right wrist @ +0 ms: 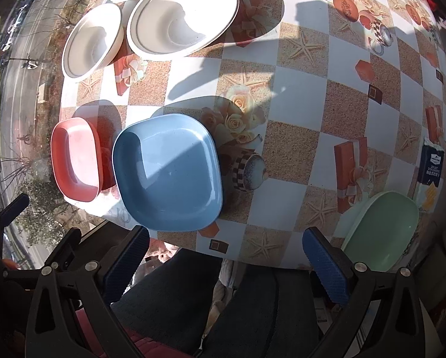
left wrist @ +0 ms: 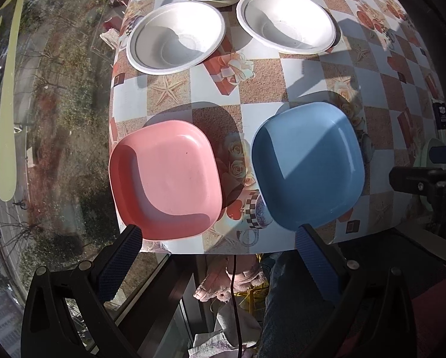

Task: Organize plates and bowls
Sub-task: 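Move the right tool toward the blue square plate, then grasp the blue plate's rim with the right tool and lift it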

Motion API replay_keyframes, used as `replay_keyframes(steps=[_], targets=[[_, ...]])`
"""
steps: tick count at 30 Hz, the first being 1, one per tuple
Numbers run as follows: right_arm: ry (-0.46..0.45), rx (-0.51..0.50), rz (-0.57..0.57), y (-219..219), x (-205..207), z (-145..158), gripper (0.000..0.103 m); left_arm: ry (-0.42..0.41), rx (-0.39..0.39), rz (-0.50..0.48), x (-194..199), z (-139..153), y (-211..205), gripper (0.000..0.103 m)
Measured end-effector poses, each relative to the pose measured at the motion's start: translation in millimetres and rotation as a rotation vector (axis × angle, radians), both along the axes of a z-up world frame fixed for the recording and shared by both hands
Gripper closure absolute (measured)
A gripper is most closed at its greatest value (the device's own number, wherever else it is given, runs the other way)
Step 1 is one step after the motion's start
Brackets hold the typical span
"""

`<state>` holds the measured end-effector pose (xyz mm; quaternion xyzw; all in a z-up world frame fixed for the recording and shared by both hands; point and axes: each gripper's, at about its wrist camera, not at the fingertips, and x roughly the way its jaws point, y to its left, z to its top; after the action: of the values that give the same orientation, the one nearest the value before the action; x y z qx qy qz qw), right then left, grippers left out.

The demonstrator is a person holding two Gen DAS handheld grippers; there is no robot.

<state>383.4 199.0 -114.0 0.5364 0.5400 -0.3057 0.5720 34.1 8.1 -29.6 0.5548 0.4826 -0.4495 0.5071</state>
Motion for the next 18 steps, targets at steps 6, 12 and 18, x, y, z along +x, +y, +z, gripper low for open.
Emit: replay_keyframes(steps=[6, 12, 18], targets=[[0.025, -0.008, 0.04, 1, 11, -22, 0.0, -0.01, 0.011, 0.064, 11, -20, -3, 0.0], [0.047, -0.027, 0.03, -2, 24, -47, 0.0, 0.013, -0.007, 0.164, 32, -27, -2, 0.0], [0.007, -0.01, -0.006, 2, 28, -63, 0.0, 0.013, 0.01, 0.155, 29, -35, -6, 0.0]])
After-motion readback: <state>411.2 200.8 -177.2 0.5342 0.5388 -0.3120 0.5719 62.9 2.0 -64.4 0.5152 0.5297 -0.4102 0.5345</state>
